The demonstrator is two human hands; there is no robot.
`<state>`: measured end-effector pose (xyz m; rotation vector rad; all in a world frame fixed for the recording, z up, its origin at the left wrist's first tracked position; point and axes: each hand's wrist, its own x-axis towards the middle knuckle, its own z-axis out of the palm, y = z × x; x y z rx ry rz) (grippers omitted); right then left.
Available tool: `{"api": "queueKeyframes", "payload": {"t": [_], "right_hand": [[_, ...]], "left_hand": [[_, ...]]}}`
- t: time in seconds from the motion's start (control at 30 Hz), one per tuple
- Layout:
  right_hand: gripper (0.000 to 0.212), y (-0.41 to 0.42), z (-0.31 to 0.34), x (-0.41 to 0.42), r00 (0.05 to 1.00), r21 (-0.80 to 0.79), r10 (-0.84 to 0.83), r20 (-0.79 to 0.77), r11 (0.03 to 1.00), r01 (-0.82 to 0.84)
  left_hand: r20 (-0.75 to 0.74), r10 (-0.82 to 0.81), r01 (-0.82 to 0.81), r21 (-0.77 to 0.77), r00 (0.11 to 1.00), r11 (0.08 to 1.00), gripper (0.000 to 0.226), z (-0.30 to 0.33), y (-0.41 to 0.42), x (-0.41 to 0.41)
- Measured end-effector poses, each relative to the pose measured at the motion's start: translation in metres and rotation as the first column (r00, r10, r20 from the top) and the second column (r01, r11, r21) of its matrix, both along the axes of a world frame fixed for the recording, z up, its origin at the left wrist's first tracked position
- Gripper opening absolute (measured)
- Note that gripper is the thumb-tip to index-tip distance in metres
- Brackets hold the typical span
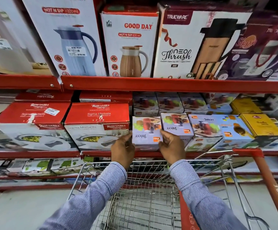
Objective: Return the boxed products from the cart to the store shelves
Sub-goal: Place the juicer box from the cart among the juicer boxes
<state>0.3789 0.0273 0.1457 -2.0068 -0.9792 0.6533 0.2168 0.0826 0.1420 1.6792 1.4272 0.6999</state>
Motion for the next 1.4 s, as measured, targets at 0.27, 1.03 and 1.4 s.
{"api": "queueKeyframes", "payload": {"t": [0.27,1.03,1.4], "right_hand": [[0.051,-0.003,0.004,-0.011,0.973,-0.04,0.048,0.224,0.998,-0.04],[0.118,0.092,0.035,0.055,0.359,-0.665,0.756,0.548,0.654,-0.361],[0.13,0.097,0.03,0.071,0.39,-0.628,0.732,0.558,0.68,-0.378]], "left_hand": [[-0.063,-0.093,0.098,0.073,0.994,0.993,0.043,0.001,0.004,0.008],[0.053,0.139,-0.138,-0.019,0.989,0.99,0.049,-0.024,0.006,0.025],[0.059,0.22,-0.218,-0.047,0.974,0.975,0.04,-0.027,0.013,0.025]]}}
